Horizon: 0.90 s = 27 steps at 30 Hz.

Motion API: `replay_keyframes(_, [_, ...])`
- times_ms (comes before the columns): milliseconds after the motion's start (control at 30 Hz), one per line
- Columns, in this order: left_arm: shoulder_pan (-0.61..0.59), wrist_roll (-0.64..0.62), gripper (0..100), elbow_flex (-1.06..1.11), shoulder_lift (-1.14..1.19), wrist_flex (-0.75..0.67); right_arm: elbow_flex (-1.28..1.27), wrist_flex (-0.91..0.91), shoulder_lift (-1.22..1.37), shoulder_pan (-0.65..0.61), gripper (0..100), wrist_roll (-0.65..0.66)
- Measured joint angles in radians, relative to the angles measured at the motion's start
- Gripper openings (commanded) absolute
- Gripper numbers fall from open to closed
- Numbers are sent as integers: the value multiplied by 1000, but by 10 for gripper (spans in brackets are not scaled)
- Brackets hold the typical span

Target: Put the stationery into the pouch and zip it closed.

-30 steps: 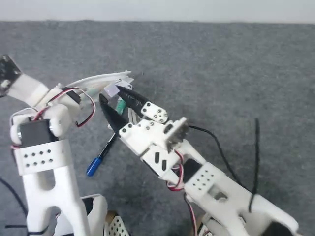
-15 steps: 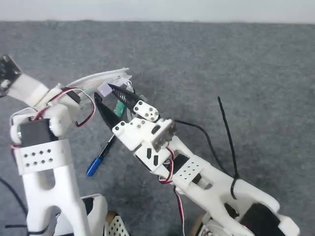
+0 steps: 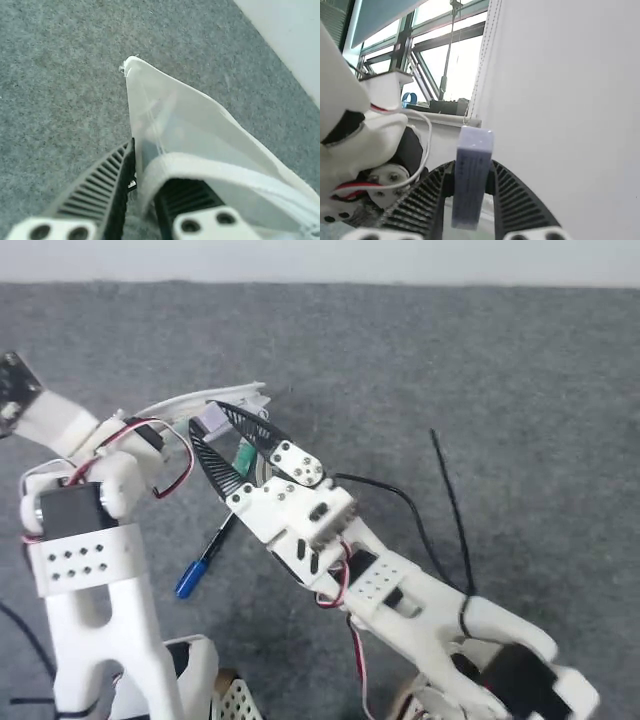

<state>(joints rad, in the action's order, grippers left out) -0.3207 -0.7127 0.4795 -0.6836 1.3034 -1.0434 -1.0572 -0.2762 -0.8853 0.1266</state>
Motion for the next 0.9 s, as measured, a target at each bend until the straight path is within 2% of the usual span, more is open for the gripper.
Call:
replay_keyframes(200, [0,0,10,0,0,0,61,0,143,0,7,3])
replay_keyframes(333, [0,0,10,0,0,0,71,3,163,0,15,72])
replay_keyframes(500, [0,0,10,0,0,0,71,17,163,0,167,94])
replay_keyframes(567, [0,0,10,0,0,0,71,21,163,0,193,94])
replay_keyframes(900, [0,0,10,0,0,0,71,21,163,0,162,97])
